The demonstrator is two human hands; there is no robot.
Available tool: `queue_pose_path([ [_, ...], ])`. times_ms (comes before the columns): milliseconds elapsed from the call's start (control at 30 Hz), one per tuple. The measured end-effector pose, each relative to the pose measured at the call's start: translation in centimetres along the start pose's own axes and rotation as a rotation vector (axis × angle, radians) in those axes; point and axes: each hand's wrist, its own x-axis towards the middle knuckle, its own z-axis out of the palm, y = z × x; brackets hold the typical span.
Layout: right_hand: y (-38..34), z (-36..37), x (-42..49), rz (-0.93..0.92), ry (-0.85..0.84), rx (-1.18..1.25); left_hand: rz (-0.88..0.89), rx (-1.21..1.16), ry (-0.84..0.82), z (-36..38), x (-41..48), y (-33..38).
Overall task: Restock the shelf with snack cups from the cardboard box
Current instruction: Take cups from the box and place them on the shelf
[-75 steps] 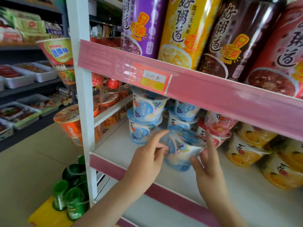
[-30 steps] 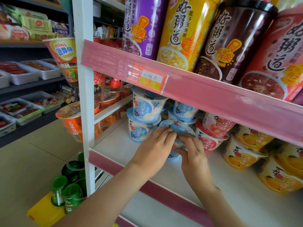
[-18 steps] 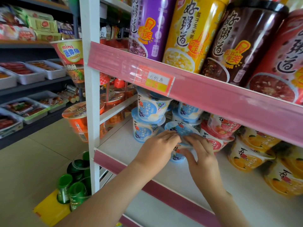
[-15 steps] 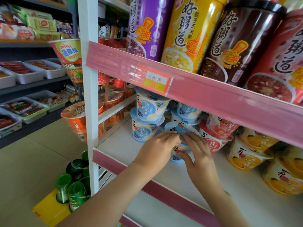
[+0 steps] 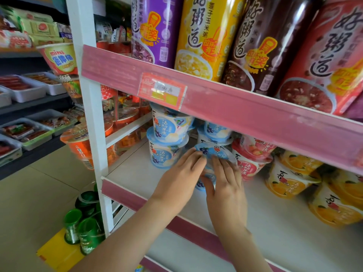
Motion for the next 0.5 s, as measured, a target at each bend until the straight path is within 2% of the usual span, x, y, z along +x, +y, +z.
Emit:
queue_pose_path([
  [267,-0.8,-0.7,-0.6,0.007,0.003,-0.001,-0.077,0.126,-0.068,-1.6,-1.1,1.4],
  [367,-3.3,-2.0,-2.0,-0.03,0.005,0.059,-0.104,0.123,-0.081,-3.9,-4.4,1.4],
  [500,-8.4,-3.8,-5.8,-0.038,-0.1,0.156,-0.223,0.103,-0.086,-8.3,-11.0,0.7],
])
